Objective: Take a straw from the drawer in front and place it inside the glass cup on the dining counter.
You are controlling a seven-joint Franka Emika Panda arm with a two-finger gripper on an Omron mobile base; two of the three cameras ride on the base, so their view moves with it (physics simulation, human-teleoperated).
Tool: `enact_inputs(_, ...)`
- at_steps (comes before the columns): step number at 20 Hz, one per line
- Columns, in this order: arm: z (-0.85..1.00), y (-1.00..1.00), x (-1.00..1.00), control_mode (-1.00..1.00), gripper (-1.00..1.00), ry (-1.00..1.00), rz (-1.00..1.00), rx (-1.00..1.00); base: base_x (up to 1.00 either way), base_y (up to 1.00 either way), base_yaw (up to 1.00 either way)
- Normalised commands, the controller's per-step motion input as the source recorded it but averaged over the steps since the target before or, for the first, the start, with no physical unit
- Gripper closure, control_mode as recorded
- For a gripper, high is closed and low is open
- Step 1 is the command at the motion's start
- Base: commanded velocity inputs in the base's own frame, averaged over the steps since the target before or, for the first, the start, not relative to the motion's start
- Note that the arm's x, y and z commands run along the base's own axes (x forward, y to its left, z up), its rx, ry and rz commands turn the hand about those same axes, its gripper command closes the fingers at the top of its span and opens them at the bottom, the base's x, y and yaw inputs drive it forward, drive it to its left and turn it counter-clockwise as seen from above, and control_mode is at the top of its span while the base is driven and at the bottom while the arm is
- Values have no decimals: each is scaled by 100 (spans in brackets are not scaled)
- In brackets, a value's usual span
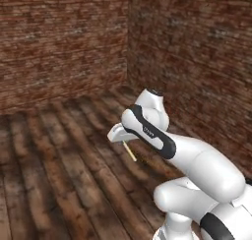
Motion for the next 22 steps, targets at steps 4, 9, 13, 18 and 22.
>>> enact_inputs(4, 0, 0, 0, 100, 100, 0, 0, 0, 99, 0, 57)
enact_inputs(9, 0, 0, 0, 100, 100, 0, 0, 0, 100, 0, 37)
enact_inputs(13, 0, 0, 0, 100, 100, 0, 0, 0, 100, 0, 12)
enact_inputs(18, 0, 0, 0, 100, 100, 0, 0, 0, 100, -1, 8)
enact_inputs(22, 0, 0, 0, 100, 100, 0, 0, 0, 100, -3, 8)
